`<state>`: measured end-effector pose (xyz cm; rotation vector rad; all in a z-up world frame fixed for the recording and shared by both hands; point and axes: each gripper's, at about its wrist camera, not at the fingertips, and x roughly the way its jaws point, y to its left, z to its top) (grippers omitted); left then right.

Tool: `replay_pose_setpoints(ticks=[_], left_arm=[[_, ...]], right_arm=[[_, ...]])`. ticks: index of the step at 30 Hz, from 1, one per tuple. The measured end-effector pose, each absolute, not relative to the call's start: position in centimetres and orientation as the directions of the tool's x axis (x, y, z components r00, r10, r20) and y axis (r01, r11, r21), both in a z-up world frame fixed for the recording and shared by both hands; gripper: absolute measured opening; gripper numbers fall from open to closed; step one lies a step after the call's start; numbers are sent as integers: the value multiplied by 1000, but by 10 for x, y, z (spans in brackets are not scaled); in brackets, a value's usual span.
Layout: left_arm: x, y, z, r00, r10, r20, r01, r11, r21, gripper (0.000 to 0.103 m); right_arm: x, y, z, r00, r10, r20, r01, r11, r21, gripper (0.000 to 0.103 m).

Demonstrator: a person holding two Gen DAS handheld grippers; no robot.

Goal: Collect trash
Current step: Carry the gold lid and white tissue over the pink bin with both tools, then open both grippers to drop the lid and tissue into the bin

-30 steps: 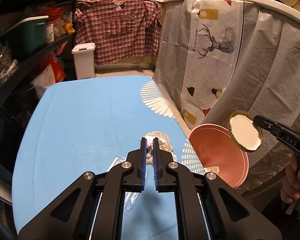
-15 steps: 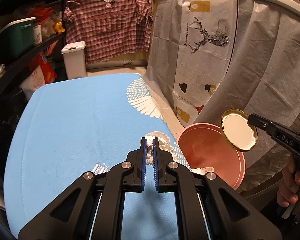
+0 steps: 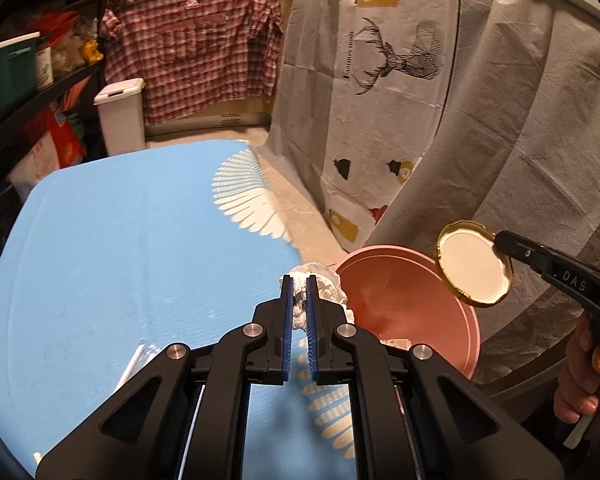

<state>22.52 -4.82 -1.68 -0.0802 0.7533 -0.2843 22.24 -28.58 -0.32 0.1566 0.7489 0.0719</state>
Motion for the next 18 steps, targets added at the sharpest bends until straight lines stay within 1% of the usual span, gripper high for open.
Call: replay_pose_setpoints(ticks=[18], left_arm=[[231, -102, -21, 653, -359, -667, 325, 928, -182, 6]], right_arm=[[224, -306, -9, 716, 67, -695, 73, 983, 169, 5]])
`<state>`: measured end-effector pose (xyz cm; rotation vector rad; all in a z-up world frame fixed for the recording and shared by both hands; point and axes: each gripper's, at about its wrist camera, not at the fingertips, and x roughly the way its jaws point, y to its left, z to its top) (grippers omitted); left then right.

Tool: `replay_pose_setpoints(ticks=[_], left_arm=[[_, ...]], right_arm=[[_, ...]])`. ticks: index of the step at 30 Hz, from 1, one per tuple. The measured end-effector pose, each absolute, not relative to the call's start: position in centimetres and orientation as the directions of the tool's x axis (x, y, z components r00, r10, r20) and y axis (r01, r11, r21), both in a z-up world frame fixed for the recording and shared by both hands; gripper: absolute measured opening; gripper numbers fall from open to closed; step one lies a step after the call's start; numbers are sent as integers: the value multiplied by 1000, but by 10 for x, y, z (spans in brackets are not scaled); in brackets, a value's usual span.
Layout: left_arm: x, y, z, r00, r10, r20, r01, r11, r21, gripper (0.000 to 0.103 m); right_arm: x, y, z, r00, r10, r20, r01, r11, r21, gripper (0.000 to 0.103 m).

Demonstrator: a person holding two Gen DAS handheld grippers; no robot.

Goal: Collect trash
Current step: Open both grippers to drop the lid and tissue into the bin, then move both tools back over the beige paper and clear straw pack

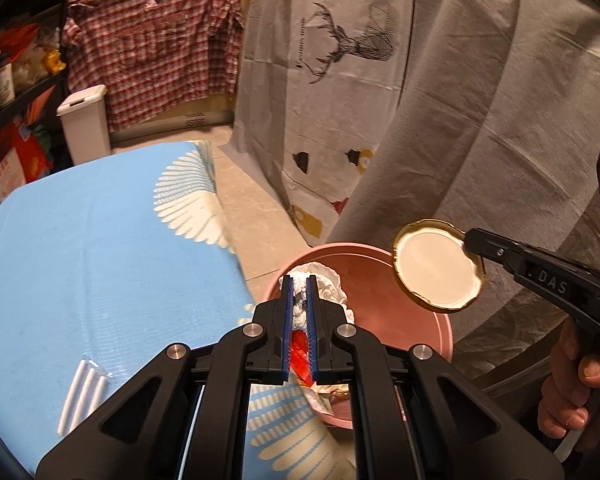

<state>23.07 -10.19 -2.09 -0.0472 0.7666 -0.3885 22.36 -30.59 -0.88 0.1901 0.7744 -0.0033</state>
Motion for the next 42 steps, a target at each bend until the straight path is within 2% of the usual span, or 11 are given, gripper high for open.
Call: replay_pose_setpoints(ticks=[11, 15, 16, 17, 19, 32, 42], left_arm=[[237, -121, -30, 630, -370, -683, 348, 921, -178, 6], [241, -132, -35, 594, -400, -698, 384, 903, -191, 7], [242, -135, -36, 582, -407, -704, 391, 899, -196, 10], [242, -136, -38, 575, -410, -708, 395, 897, -198, 21], [240, -137, -39, 581, -405, -706, 396, 899, -190, 32], [225, -100, -31, 618, -373, -692, 364, 916, -169, 31], [189, -34, -9, 687, -306, -659, 284, 948, -145, 30]], right_arm=[[224, -311, -10, 710, 46, -703, 94, 983, 160, 5], [227, -312, -14, 694, 46, -718, 99, 982, 158, 8], [229, -312, -16, 685, 42, -728, 103, 983, 154, 9], [230, -311, -17, 678, 39, -734, 109, 982, 153, 12], [231, -315, -19, 672, 38, -740, 123, 979, 162, 22], [221, -309, -11, 713, 58, -699, 83, 982, 167, 24], [205, -272, 8, 750, 121, -650, -16, 986, 165, 24]])
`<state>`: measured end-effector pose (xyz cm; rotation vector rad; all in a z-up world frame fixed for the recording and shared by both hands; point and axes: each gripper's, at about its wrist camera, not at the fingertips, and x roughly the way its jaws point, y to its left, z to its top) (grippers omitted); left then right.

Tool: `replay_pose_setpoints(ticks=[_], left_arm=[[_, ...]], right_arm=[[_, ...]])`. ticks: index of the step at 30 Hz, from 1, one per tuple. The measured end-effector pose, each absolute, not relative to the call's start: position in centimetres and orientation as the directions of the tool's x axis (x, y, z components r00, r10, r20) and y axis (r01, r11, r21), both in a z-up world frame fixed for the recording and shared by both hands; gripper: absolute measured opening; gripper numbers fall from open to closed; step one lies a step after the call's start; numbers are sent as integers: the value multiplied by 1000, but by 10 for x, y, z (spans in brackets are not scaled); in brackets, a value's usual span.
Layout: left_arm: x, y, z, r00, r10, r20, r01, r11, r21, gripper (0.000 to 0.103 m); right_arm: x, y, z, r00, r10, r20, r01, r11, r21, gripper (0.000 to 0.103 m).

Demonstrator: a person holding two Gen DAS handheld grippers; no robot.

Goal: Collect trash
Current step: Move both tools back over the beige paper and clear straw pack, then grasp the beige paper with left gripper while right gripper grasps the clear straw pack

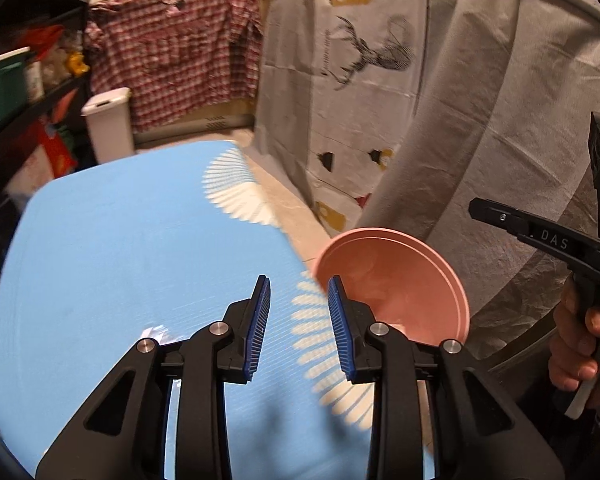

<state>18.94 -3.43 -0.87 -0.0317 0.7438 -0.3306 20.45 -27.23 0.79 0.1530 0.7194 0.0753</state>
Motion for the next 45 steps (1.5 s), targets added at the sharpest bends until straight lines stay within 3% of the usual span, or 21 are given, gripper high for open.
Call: replay_pose_setpoints(ticks=[10, 17, 29, 30, 31, 32, 34, 45], left_arm=[[136, 60, -8, 740, -148, -656, 103, 989, -107, 30], [97, 116, -23, 737, -27, -676, -65, 992, -110, 38], [79, 125, -72, 638, 0, -770, -129, 986, -106, 39], [80, 126, -74, 633, -8, -774, -126, 986, -113, 38], [80, 127, -75, 632, -10, -775, -126, 985, -116, 30], [81, 128, -75, 632, -15, -775, -122, 985, -119, 14], [86, 127, -73, 634, -16, -773, -116, 987, -115, 7], [108, 134, -49, 692, 27, -721, -139, 986, -96, 4]], right_arm=[[185, -212, 22, 754, 234, -614, -154, 971, 181, 21], [180, -161, 9, 704, 315, -637, -254, 949, 189, 21], [165, -96, -20, 629, 378, -680, -379, 912, 157, 21], [165, -92, -22, 623, 379, -684, -384, 910, 155, 21], [165, -89, -24, 618, 380, -688, -389, 908, 153, 22], [165, -86, -27, 613, 382, -692, -395, 906, 151, 22], [167, -82, -31, 604, 384, -699, -401, 904, 149, 22], [194, -64, -62, 545, 380, -747, -404, 900, 163, 23]])
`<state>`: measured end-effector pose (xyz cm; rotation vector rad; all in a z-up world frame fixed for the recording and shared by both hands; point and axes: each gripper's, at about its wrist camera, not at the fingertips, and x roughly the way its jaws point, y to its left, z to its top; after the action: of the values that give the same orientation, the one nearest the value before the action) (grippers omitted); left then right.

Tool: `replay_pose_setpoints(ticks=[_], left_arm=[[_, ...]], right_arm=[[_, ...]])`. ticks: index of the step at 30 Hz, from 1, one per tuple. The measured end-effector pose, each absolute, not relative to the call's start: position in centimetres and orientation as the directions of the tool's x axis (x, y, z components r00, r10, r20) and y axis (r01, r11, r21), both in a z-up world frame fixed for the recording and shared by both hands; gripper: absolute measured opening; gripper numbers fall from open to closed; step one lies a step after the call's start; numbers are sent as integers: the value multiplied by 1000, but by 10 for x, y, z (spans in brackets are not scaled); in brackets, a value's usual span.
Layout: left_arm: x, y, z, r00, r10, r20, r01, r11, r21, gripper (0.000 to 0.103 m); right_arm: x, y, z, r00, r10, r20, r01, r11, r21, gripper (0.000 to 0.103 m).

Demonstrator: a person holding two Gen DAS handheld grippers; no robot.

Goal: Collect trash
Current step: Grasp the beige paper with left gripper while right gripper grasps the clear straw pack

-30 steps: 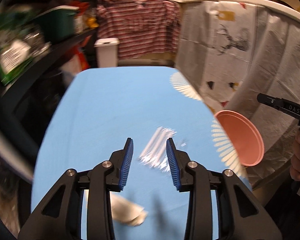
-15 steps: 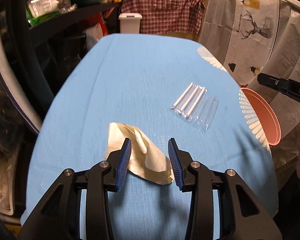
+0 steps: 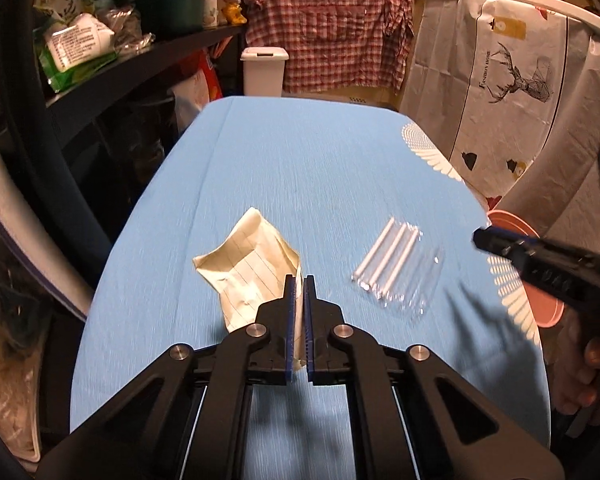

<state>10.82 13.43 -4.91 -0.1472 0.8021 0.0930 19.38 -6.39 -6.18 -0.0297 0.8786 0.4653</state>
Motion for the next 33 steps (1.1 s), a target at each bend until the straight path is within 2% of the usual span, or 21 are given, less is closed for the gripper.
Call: replay_pose_setpoints(ticks=[2, 3, 4, 6, 12, 16, 18, 20, 22, 25, 33], left_arm=[[113, 134, -48, 694, 25, -719, -135, 986, -96, 4], [115, 134, -48, 695, 21, -719, -133, 986, -99, 4], [118, 134, -47, 696, 21, -717, -132, 986, -99, 4], [123, 134, -46, 699, 21, -715, -133, 986, -101, 4], [133, 133, -45, 705, 17, -709, -124, 987, -100, 4], [139, 132, -45, 702, 13, -712, -123, 987, -104, 4], [142, 132, -44, 703, 12, -711, -121, 987, -104, 4], [145, 131, -42, 706, 10, -708, -119, 987, -105, 4], [146, 130, -40, 710, 9, -704, -117, 988, -105, 4], [145, 130, -36, 718, 11, -696, -116, 988, -104, 4], [139, 133, -27, 733, 28, -680, -127, 987, -96, 4]], right_arm=[[199, -61, -68, 540, 374, -754, -403, 901, 159, 23], [203, -59, -71, 537, 369, -758, -401, 903, 155, 26], [206, -58, -75, 533, 365, -763, -398, 904, 155, 35], [215, -55, -85, 517, 361, -776, -393, 906, 159, 44], [231, -50, -109, 480, 330, -813, -378, 914, 148, 47], [222, -38, -112, 493, 310, -813, -426, 901, 85, 48], [216, -33, -112, 495, 308, -813, -452, 890, 62, 44], [212, -30, -113, 504, 295, -812, -470, 882, 29, 29], [209, -31, -112, 502, 298, -812, -480, 877, 25, 8], [209, -35, -109, 506, 307, -806, -481, 876, 32, 4], [199, -50, -74, 562, 357, -746, -470, 880, 67, 2]])
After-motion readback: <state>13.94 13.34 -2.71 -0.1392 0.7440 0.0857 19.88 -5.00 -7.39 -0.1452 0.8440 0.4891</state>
